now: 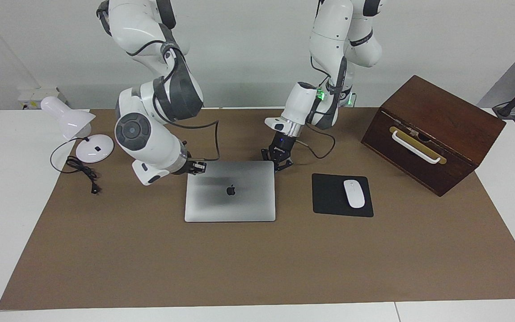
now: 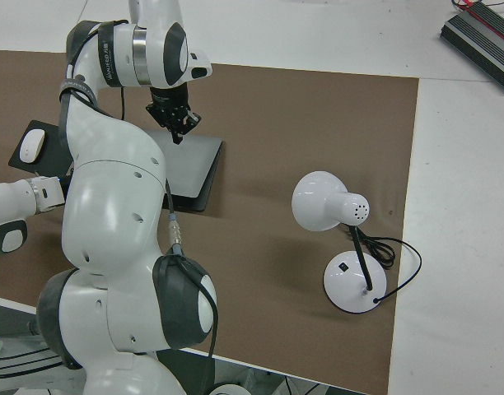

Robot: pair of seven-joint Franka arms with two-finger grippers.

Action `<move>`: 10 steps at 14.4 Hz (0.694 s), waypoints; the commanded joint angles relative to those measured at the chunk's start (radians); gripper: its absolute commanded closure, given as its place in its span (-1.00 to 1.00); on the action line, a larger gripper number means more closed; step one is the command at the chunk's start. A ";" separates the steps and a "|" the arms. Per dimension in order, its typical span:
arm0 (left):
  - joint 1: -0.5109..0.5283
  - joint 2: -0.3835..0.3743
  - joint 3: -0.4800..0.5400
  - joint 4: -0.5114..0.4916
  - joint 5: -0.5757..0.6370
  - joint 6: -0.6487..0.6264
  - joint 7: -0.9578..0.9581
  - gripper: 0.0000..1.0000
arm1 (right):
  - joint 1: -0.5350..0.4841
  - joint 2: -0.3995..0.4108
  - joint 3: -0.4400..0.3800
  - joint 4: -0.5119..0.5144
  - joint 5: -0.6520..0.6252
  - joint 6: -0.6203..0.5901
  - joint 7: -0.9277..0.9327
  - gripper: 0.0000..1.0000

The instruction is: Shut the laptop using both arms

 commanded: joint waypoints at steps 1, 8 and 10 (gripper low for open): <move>0.031 0.066 0.013 -0.022 -0.005 -0.004 -0.012 1.00 | -0.004 -0.043 -0.003 -0.027 -0.011 0.117 0.011 1.00; 0.039 0.052 0.010 -0.022 -0.005 -0.013 -0.062 1.00 | -0.132 -0.133 -0.011 -0.023 -0.127 0.202 -0.177 1.00; 0.048 0.043 0.010 -0.025 -0.003 -0.019 -0.062 1.00 | -0.128 -0.177 -0.008 -0.023 -0.258 0.187 -0.214 1.00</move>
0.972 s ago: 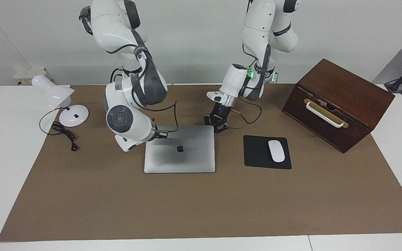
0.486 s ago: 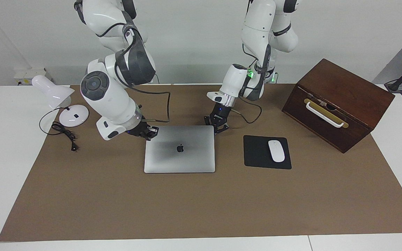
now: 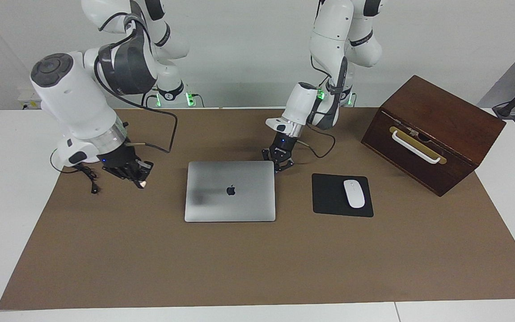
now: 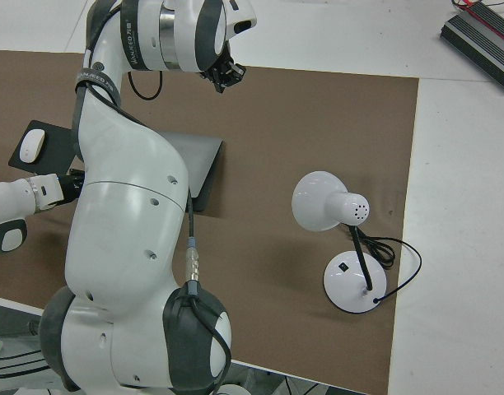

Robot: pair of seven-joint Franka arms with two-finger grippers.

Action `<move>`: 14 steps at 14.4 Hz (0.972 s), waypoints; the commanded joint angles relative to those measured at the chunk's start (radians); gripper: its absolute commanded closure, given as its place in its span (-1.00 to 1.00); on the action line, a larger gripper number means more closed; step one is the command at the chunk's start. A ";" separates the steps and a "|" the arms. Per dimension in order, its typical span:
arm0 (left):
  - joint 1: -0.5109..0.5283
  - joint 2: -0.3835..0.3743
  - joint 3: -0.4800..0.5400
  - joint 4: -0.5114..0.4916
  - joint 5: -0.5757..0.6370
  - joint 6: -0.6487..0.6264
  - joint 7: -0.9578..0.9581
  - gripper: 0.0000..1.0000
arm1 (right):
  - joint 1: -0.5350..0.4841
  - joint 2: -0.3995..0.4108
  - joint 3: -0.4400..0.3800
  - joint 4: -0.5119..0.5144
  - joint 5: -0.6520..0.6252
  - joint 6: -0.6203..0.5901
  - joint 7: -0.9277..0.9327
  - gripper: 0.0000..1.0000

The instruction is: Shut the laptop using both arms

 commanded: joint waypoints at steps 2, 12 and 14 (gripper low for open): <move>0.038 0.031 0.010 -0.025 -0.003 -0.042 -0.003 1.00 | -0.026 -0.087 0.007 -0.036 -0.108 -0.024 -0.078 -0.50; 0.091 -0.337 0.010 -0.016 -0.005 -0.651 -0.025 1.00 | -0.060 -0.214 0.013 -0.145 -0.101 -0.063 -0.105 -1.00; 0.105 -0.400 0.013 -0.011 -0.006 -0.777 -0.026 1.00 | -0.061 -0.223 0.008 -0.138 -0.098 -0.055 -0.106 -1.00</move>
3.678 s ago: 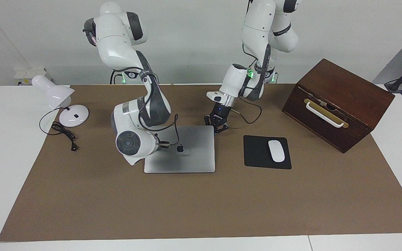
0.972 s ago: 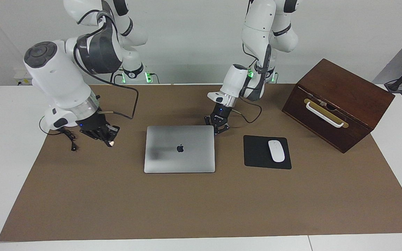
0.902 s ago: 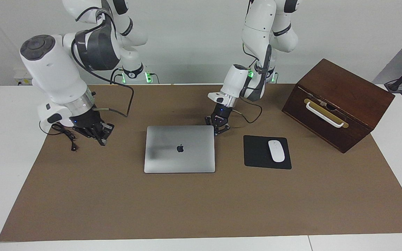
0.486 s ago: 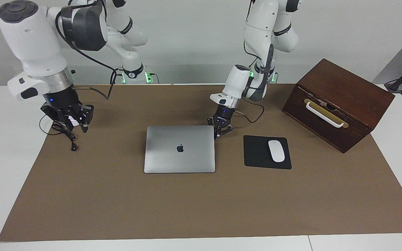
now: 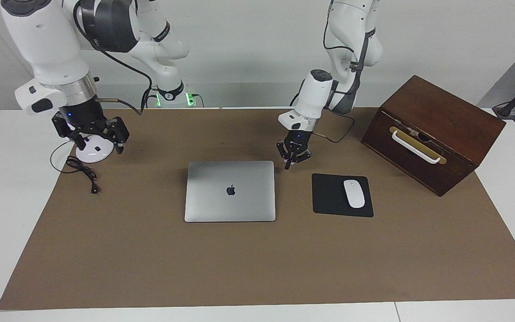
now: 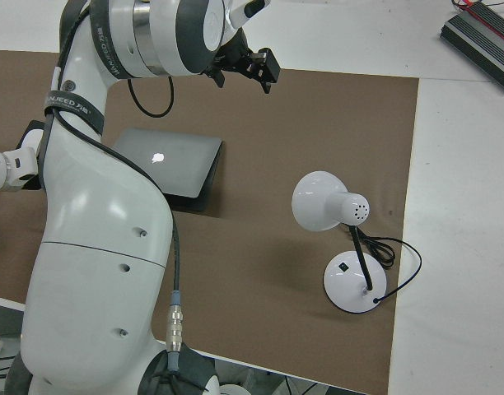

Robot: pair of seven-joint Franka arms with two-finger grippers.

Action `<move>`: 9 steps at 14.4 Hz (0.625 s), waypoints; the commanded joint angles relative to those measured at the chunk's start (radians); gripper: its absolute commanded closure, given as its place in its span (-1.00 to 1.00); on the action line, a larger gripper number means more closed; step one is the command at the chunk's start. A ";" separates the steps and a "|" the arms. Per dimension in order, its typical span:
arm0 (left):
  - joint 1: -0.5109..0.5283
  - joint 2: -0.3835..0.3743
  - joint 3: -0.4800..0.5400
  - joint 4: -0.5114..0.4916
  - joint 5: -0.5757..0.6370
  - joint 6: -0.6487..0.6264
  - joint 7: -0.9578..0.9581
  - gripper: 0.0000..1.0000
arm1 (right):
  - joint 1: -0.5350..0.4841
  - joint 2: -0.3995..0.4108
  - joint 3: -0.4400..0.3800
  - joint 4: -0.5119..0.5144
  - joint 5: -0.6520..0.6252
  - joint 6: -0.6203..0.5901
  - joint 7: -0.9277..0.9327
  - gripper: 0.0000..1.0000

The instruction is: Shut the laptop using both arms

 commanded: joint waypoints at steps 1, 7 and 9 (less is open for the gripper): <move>0.023 -0.108 0.000 -0.013 -0.005 -0.170 0.002 1.00 | -0.013 -0.038 0.002 -0.037 -0.004 0.022 -0.001 -1.00; 0.097 -0.225 0.005 0.092 -0.005 -0.521 0.010 1.00 | 0.004 -0.077 0.015 -0.022 -0.001 0.042 0.002 -1.00; 0.129 -0.234 0.005 0.146 -0.004 -0.623 0.010 1.00 | 0.004 -0.092 0.015 -0.020 0.002 0.053 -0.004 -1.00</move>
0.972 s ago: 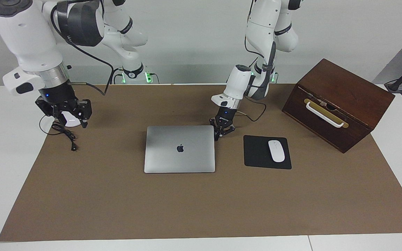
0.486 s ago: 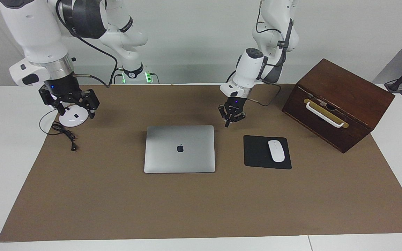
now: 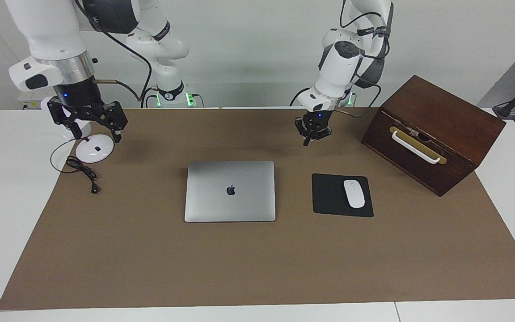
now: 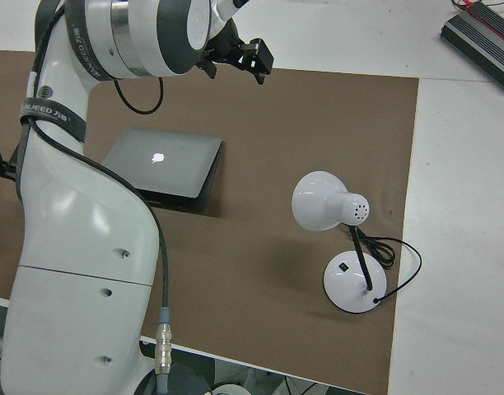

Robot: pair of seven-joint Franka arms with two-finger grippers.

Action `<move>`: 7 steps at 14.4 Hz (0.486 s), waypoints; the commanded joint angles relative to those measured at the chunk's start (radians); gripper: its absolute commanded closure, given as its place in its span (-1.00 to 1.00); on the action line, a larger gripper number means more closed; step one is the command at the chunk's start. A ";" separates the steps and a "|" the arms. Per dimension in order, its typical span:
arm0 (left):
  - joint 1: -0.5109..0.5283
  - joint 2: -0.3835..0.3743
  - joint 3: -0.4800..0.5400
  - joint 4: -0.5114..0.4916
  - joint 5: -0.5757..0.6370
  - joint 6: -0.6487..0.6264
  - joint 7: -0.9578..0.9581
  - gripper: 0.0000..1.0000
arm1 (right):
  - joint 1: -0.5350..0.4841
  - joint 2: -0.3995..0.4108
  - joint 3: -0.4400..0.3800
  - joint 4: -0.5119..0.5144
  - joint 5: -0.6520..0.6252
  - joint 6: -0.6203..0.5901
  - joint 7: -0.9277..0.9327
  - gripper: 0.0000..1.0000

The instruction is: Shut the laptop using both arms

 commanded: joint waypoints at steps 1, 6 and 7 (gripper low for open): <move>0.047 -0.018 -0.002 0.077 -0.004 -0.140 0.009 1.00 | -0.005 -0.036 0.005 -0.020 0.013 0.021 -0.007 -1.00; 0.119 -0.046 -0.002 0.149 0.063 -0.266 0.006 0.96 | -0.043 -0.047 0.037 -0.026 0.025 0.001 -0.038 -1.00; 0.144 -0.054 -0.004 0.160 0.064 -0.280 0.007 -0.04 | -0.101 -0.059 0.084 -0.035 0.026 0.001 -0.039 -1.00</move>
